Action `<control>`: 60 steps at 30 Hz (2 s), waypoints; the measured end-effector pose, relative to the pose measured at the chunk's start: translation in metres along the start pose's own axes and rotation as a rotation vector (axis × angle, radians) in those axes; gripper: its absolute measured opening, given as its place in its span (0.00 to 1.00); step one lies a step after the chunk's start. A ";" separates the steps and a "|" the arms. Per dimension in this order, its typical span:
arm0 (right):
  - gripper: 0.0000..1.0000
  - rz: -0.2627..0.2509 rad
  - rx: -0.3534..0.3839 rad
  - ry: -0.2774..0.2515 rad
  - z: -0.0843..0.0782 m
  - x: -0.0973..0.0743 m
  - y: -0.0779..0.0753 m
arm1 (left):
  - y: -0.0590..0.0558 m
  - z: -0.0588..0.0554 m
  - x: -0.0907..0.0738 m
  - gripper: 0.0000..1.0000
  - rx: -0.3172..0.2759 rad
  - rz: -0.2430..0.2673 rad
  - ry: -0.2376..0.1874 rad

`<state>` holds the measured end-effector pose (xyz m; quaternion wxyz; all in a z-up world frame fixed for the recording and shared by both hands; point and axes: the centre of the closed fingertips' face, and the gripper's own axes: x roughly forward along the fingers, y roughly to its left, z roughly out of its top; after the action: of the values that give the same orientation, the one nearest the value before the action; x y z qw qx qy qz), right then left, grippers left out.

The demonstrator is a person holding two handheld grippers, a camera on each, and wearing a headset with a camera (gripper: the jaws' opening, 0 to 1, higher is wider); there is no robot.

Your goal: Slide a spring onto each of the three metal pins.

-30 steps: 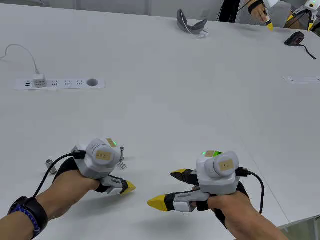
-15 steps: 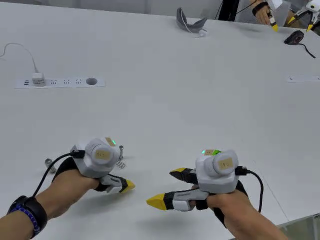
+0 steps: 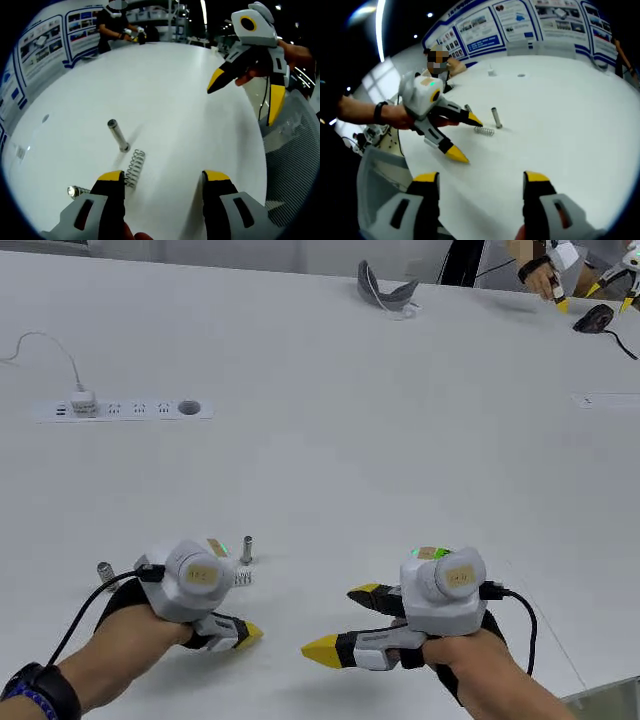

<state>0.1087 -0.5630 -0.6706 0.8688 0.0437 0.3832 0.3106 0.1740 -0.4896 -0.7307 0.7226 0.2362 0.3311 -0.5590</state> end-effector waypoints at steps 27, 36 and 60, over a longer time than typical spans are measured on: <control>0.68 0.001 0.000 0.010 0.000 0.001 0.004 | 0.023 -0.004 0.003 0.21 -0.096 0.110 -0.037; 0.68 0.001 -0.005 0.011 0.002 0.001 0.005 | 0.016 -0.005 0.002 0.11 -0.070 0.090 -0.044; 0.67 0.039 0.001 0.028 0.002 0.015 0.026 | 0.003 -0.032 -0.037 0.10 -0.189 0.083 -0.061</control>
<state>0.1047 -0.5333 -0.6702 0.8571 0.0472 0.3948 0.3277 0.1641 -0.4417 -0.7246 0.7739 0.1633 0.3502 -0.5017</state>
